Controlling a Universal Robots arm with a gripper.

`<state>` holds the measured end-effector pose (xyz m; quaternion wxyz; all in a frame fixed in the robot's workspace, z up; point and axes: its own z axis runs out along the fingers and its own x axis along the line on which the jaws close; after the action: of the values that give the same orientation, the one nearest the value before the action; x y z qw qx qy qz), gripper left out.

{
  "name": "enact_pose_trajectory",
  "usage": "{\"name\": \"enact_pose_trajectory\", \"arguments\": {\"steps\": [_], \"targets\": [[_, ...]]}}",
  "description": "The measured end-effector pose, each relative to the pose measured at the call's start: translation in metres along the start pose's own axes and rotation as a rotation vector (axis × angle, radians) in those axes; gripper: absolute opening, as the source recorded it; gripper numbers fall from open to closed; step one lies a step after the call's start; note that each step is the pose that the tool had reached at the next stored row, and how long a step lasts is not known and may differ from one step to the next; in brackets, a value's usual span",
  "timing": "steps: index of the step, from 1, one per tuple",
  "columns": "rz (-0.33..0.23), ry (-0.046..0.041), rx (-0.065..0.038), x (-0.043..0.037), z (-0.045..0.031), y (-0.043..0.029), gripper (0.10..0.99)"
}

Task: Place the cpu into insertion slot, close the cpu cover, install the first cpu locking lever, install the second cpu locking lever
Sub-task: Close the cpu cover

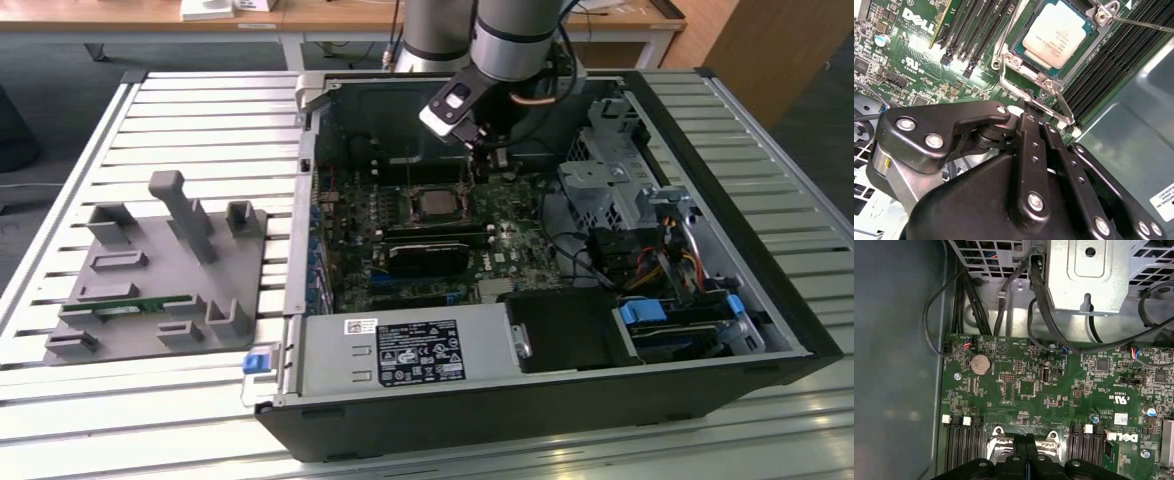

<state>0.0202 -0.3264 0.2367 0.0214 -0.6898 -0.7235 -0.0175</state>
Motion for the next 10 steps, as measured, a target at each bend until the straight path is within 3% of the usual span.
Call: {"name": "enact_pose_trajectory", "arguments": {"steps": [10], "targets": [[0.000,0.0001,0.000,0.0002,0.0022,-0.0069,0.106]]}}
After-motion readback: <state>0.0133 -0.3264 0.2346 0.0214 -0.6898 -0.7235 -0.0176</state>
